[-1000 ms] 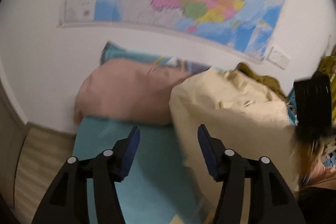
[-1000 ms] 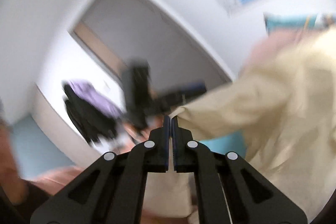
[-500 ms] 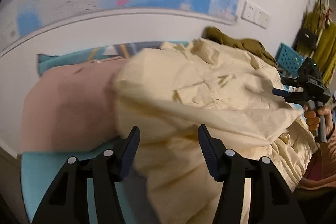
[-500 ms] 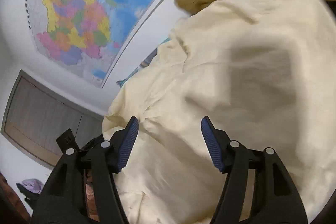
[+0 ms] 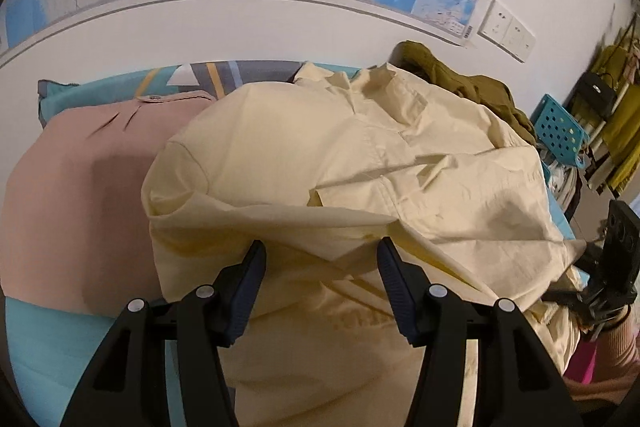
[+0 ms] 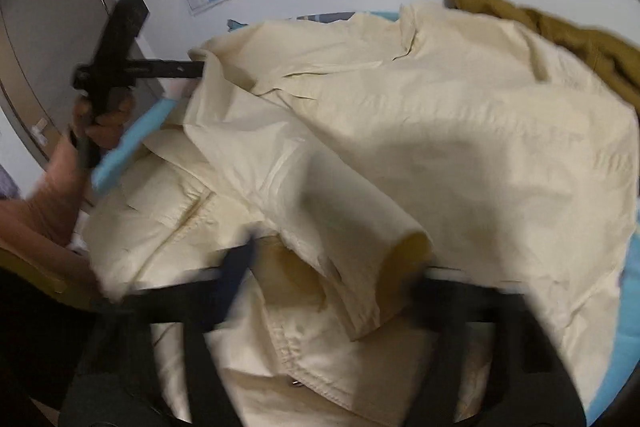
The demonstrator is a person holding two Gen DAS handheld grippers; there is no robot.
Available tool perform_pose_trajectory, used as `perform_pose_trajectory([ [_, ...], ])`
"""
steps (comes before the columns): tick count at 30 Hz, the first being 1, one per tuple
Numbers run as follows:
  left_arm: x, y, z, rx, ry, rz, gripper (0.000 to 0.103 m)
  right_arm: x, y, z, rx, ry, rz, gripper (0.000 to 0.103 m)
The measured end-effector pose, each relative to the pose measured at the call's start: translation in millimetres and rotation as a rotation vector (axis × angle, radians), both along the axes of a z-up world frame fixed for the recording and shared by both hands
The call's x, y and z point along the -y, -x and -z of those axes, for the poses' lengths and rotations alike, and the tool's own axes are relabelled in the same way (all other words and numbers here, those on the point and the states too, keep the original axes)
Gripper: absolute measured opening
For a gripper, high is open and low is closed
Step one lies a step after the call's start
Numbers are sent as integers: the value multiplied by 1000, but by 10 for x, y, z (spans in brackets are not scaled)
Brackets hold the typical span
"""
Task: Fold large clothes
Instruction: 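Pull the cream shirt fabric with the right gripper to smooth it on the bed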
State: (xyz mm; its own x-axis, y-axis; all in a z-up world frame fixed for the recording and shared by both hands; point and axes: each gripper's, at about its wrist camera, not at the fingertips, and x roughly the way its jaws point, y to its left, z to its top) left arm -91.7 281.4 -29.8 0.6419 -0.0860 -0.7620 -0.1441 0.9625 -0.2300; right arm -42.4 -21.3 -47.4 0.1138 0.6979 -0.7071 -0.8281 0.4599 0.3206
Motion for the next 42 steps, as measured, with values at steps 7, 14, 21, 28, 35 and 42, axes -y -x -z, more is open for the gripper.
perform_pose_trajectory([
  [7, 38, -310, -341, 43, -3, 36, 54, 598, -465, -771, -140, -399, 99, 9],
  [14, 111, -732, -235, 13, -98, -1, 54, 638, -1089, -435, -237, -250, 290, 22],
  [21, 76, -525, -68, -1, -174, -8, 55, 802, -1146, -64, -297, -212, 361, 69],
  [28, 195, -166, -115, 24, -219, 6, 61, 479, -1009, 70, -169, -19, 310, 77],
  [35, 215, 321, 9, 36, -192, -3, 72, 387, -936, 122, -91, 24, 281, 4],
  [42, 165, 993, 254, -1, -53, 30, 76, 591, -1024, -284, -80, -147, 313, 3],
])
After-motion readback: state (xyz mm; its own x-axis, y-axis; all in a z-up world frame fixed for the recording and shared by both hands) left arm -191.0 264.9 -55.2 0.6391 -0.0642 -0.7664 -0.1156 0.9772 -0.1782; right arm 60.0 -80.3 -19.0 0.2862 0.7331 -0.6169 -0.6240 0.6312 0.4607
